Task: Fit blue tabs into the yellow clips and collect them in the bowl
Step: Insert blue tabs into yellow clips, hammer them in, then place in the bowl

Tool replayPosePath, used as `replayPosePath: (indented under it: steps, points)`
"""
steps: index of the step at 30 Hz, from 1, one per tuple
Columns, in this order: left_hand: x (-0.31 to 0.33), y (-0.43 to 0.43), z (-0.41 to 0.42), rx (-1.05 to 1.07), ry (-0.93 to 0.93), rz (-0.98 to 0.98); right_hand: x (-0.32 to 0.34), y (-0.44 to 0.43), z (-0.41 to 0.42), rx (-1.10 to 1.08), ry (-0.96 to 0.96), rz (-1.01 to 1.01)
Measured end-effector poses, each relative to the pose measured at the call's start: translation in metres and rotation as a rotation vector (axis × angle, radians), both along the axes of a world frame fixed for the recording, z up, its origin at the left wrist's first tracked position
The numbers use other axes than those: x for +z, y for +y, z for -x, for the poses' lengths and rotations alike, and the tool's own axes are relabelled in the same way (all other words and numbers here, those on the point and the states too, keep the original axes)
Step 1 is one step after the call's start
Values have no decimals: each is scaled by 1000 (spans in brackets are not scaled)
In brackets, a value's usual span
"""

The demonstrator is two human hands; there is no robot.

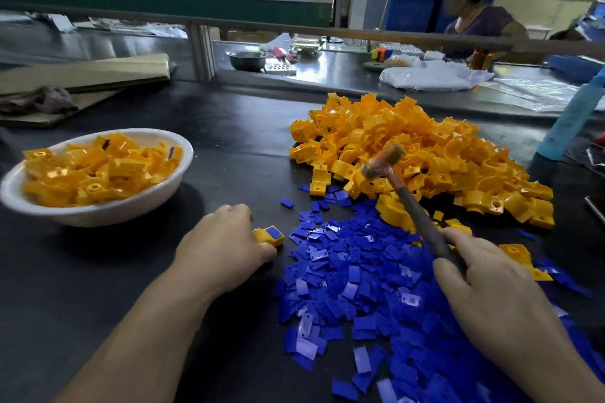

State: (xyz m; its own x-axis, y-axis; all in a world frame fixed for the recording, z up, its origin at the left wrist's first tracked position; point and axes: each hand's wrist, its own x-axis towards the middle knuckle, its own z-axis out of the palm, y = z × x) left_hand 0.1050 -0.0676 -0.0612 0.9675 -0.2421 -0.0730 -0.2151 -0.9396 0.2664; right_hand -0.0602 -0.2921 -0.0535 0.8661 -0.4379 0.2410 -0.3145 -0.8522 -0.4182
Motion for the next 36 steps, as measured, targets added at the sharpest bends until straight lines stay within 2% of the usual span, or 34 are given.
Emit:
replayPosePath:
  steps: [2, 4, 5, 9, 14, 17, 19, 23, 26, 27, 29, 31, 36]
  points:
    - [-2, -3, 4, -48, -33, -94, 8, 7, 0, 77, -70, -186]
    - [-5, -5, 4, -71, -71, -130, 15, 16, 1, 132, -31, -368]
    - [-5, -5, 3, -73, -88, -135, 15, 20, 1, 164, 11, -398]
    - [-11, -7, 2, -88, -143, -122, 11, 28, 1, 251, 96, -168]
    - [-15, -7, 0, -86, -182, -119, 5, 38, 0, 345, -6, -25]
    - [-15, -7, -1, -97, -206, -140, 5, 46, -4, 338, 125, 89]
    - [-15, -7, -1, -104, -205, -145, 6, 46, -7, 318, 137, 99]
    - [-15, -7, -2, -115, -197, -131, 2, 42, -4, 312, 43, 58]
    - [-15, -7, -3, -107, -188, -120, -1, 45, -9, 327, -129, 214]
    - [-15, -6, -3, -106, -188, -122, -1, 51, -12, 334, -102, 258]
    - [-15, -7, -2, -112, -194, -127, -4, 58, -17, 321, -24, 176]
    - [-15, -7, -2, -114, -201, -130, -4, 59, -20, 297, 61, 197]
    - [-14, -6, -3, -113, -192, -117, -5, 57, -16, 293, -6, 145]
